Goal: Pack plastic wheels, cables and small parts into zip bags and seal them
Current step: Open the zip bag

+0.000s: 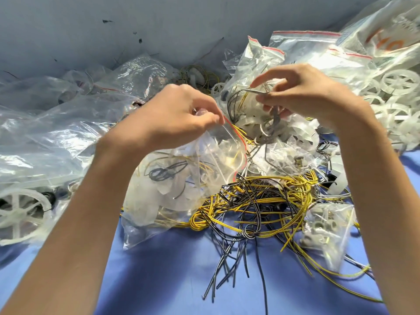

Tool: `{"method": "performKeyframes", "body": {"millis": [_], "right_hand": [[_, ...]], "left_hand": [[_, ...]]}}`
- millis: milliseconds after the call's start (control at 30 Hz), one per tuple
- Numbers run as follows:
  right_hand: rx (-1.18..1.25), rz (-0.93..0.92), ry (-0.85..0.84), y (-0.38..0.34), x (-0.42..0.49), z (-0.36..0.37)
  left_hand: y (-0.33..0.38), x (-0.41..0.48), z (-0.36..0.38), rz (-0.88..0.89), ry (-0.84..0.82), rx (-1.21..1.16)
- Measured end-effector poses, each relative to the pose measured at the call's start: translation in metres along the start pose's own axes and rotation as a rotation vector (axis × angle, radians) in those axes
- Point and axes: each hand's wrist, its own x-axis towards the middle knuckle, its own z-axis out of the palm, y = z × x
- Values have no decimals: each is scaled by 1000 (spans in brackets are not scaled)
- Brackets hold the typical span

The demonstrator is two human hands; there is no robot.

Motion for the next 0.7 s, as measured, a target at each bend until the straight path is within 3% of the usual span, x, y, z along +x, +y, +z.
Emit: {"method": "performKeyframes", "body": {"millis": [300, 567, 700], "right_hand": [[250, -80, 97, -29, -8, 22], [531, -153, -3, -44, -16, 22], [497, -182, -15, -46, -18, 21]], "left_hand": [[10, 2, 14, 65, -78, 39], [8, 1, 13, 60, -51, 10], [12, 1, 11, 38, -36, 44]]}}
